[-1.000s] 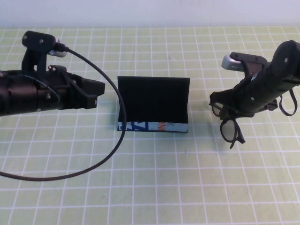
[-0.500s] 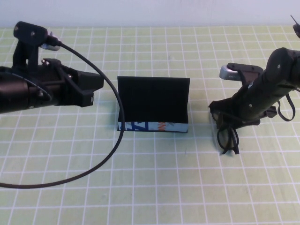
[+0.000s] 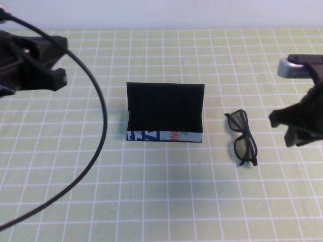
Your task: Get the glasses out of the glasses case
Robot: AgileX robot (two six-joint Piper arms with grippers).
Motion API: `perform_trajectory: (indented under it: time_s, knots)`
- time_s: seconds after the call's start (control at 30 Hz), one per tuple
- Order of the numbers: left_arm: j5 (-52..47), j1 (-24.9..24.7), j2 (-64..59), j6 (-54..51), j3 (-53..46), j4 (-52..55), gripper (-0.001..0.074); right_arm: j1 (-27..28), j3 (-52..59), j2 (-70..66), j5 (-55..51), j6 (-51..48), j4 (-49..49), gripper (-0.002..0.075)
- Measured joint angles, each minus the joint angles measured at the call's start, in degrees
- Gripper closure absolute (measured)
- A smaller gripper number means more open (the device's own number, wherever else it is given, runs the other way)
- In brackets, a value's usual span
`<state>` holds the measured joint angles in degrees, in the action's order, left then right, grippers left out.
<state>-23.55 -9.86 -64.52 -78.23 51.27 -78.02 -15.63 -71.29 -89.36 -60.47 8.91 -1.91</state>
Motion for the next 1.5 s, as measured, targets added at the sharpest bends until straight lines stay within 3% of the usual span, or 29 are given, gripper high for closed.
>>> perform_trajectory:
  time_s: [0.07, 0.2, 0.37, 0.73, 0.93, 1.17, 1.5]
  knots:
    - [2.65, 0.00, 5.64, 0.03, -2.66, -0.61, 0.0739, 0.00, 5.64, 6.88, 0.71, -0.12, -0.92, 0.0668]
    - [6.56, 0.00, 17.49, 0.12, -10.43, -2.01, 0.0739, 0.00, 16.95, 22.41, 3.78, -0.99, -2.18, 0.0725]
    - [9.16, 0.00, 34.65, 0.12, -23.03, -5.93, 0.0739, 0.00, 28.20, 42.34, 4.95, -5.54, -4.87, 0.0736]
    - [16.77, 0.00, 59.16, 0.23, -44.08, -7.33, 0.0739, 0.00, 39.57, 77.15, 12.43, -10.46, -9.83, 0.0742]
    - [21.60, 0.00, 62.37, -0.04, -52.48, -7.66, 0.0739, 0.08, 46.54, 81.82, 26.40, -15.59, -16.77, 0.0741]
    - [22.44, 0.00, 62.37, -0.76, -52.73, -7.66, 0.0739, 0.08, 56.20, 81.82, 46.36, -18.15, -23.08, 0.0742]
    - [22.44, 0.00, 62.37, -0.76, -52.73, -7.66, 0.0739, 0.08, 62.48, 81.82, 48.96, -18.26, -23.52, 0.0743]
